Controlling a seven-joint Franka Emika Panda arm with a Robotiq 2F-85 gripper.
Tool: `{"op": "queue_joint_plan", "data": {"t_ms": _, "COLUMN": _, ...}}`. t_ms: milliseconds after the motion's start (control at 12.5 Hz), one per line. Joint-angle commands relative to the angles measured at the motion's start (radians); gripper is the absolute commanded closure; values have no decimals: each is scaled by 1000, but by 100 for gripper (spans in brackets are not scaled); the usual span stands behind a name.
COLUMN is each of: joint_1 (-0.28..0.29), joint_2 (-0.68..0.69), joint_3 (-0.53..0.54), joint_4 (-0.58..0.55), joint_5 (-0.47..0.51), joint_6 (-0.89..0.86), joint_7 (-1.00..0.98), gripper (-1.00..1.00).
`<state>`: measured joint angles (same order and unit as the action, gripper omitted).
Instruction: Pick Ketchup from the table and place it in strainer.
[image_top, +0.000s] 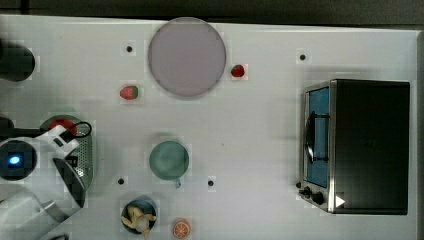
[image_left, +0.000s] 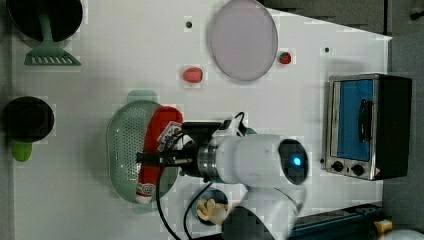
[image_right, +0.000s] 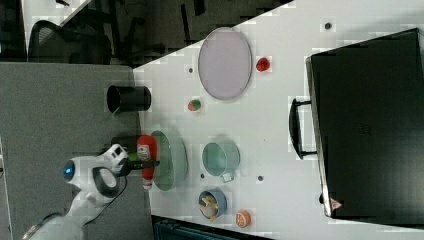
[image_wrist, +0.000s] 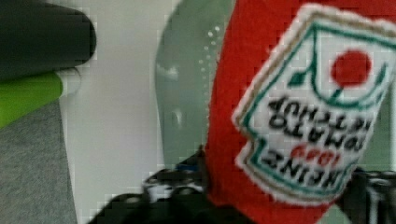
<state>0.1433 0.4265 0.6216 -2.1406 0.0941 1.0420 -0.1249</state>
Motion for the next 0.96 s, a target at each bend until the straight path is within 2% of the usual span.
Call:
{"op": "queue_joint_plan", "data": {"t_ms": 80, "joint_1": -8, "joint_2": 58, "joint_3": -20, "joint_4": 34, "joint_5": -1, "joint_6": 88, "joint_7": 62, "gripper": -100}}
{"op": "queue_joint_plan", "data": {"t_ms": 240, "joint_1": -7, "joint_2": 41, "joint_3": -11, "joint_4": 55, "joint_5": -2, "joint_6": 79, "joint_7": 94, "gripper": -100}}
{"op": "queue_joint_plan", "data": {"t_ms": 480, "joint_1": -14, "joint_2": -96, "joint_3": -8, "joint_4": 82, "joint_5": -1, "joint_6": -48, "joint_7": 234, "gripper": -100}}
{"op": "queue_joint_plan", "data": {"t_ms": 960, "joint_1": -102, "joint_2": -416, "joint_3": -88, "joint_4": 199, "joint_5": 0, "joint_6": -686, "joint_7": 246, "gripper": -100}}
